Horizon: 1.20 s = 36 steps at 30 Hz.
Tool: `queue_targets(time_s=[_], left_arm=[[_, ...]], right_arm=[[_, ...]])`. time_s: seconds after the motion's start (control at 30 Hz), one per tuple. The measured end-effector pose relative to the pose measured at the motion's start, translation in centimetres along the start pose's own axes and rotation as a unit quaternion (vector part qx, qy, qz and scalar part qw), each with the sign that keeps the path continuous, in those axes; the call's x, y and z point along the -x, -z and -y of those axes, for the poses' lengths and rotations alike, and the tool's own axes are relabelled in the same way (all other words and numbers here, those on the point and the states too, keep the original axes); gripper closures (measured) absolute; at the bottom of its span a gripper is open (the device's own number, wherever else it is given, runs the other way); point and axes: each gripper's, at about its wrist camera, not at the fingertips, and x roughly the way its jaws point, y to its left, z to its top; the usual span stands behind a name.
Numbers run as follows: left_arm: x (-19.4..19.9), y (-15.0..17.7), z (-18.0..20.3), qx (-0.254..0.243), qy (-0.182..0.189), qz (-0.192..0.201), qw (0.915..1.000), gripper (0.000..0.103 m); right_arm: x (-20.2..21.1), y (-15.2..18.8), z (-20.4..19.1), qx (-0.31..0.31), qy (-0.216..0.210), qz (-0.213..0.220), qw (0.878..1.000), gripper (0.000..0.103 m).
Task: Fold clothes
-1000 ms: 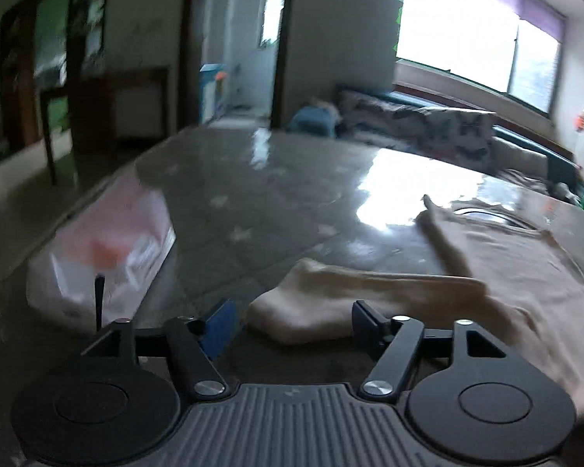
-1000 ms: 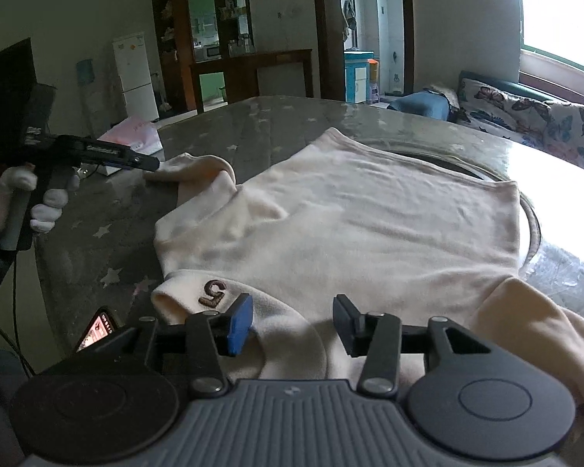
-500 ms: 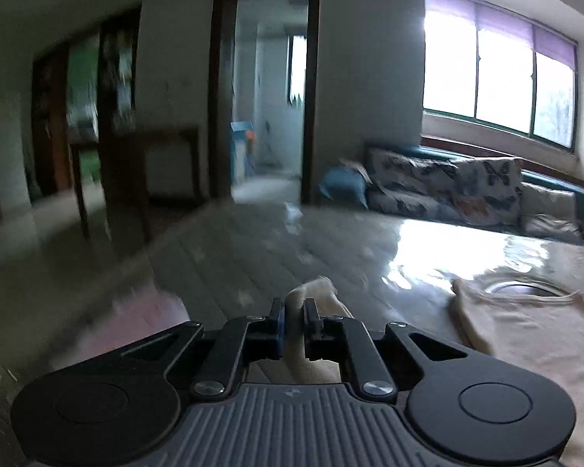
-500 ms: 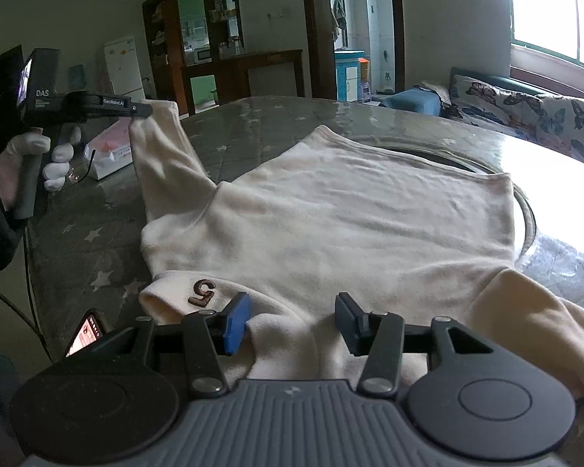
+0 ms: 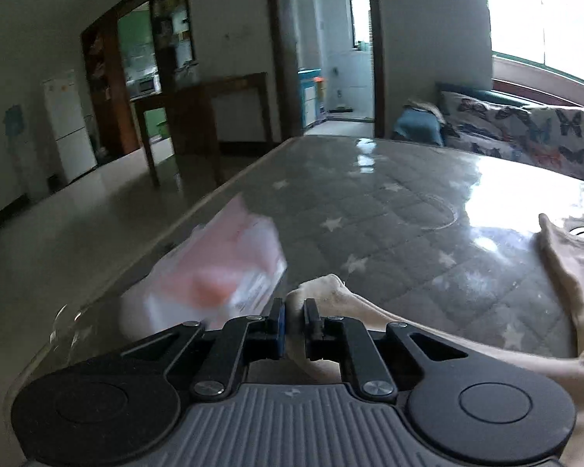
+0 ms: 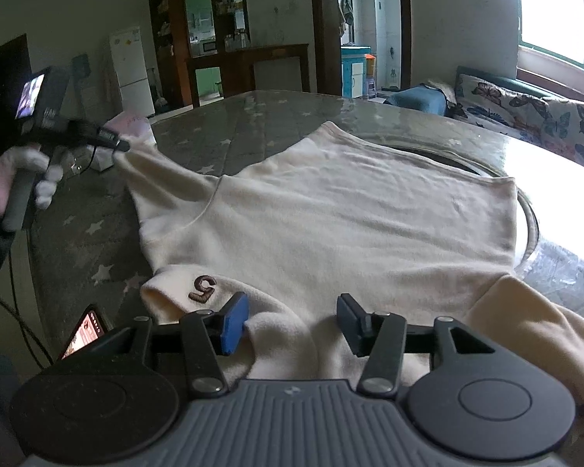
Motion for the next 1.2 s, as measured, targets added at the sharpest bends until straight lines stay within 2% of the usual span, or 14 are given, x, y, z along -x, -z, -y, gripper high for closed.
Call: queue_targets(time_s=[0.1, 0.27, 0.33, 0.43, 0.47, 0.5, 0.63, 0.7, 0.73, 0.83, 0.93, 1.0, 1.1, 1.2], left_arm=[[-0.2, 0.9, -0.3, 0.004, -0.014, -0.018, 0.9997, 0.093], [4.1, 1.3, -0.7, 0.027, -0.034, 0.046, 0.998, 0.093], [3.6, 1.2, -0.9, 0.017, -0.021, 0.032, 0.9991, 0.091], [1.0, 1.8, -1.2, 0.02, -0.004, -0.04, 0.999, 0.086], [1.2, 1.9, -1.3, 0.022, -0.008, -0.037, 0.999, 0.075], [1.6, 1.9, -1.4, 0.019, -0.019, -0.031, 0.9992, 0.071], [3.3, 1.6, -1.3, 0.016, -0.04, 0.007, 0.999, 0.069], [3.9, 1.1, -0.7, 0.008, -0.042, 0.025, 0.9988, 0.07], [4.3, 0.9, -0.2, 0.001, -0.032, 0.035, 0.9989, 0.071], [6.3, 0.4, 2.6, -0.043, 0.038, 0.062, 0.9964, 0.071], [7.6, 0.4, 5.8, -0.084, 0.113, 0.064, 0.9879, 0.07], [8.2, 0.4, 8.0, -0.11, 0.163, 0.058, 0.9788, 0.07], [9.5, 1.1, 11.0, -0.149, 0.225, 0.058, 0.9612, 0.069], [9.6, 1.8, 13.4, -0.185, 0.259, 0.058, 0.9463, 0.069]], right_arm=[[0.0, 0.0, 0.0, 0.002, 0.001, 0.0, 1.0, 0.051], [0.1, 0.2, -0.1, 0.002, 0.002, 0.0, 1.0, 0.051], [0.0, 0.2, 0.1, -0.003, 0.001, 0.002, 1.0, 0.05], [0.2, 0.2, 0.0, -0.002, 0.003, 0.006, 1.0, 0.05], [0.4, 0.2, 0.0, -0.004, 0.005, 0.009, 1.0, 0.05], [0.8, 0.2, 0.0, -0.006, 0.007, 0.014, 1.0, 0.051], [3.1, 0.4, 1.0, -0.037, 0.019, 0.041, 0.998, 0.051], [3.6, 0.8, 1.6, -0.046, 0.031, 0.041, 0.998, 0.051], [3.5, 1.0, 1.7, -0.049, 0.034, 0.034, 0.998, 0.051], [3.2, 1.7, 2.1, -0.06, 0.036, 0.015, 0.997, 0.052], [3.4, 2.4, 1.7, -0.061, 0.032, 0.009, 0.998, 0.052], [4.5, 2.5, 2.1, -0.082, 0.03, 0.023, 0.996, 0.053], [6.8, 3.0, 3.8, -0.114, 0.075, 0.049, 0.989, 0.054], [9.4, 4.0, 6.9, -0.168, 0.146, 0.065, 0.973, 0.054]])
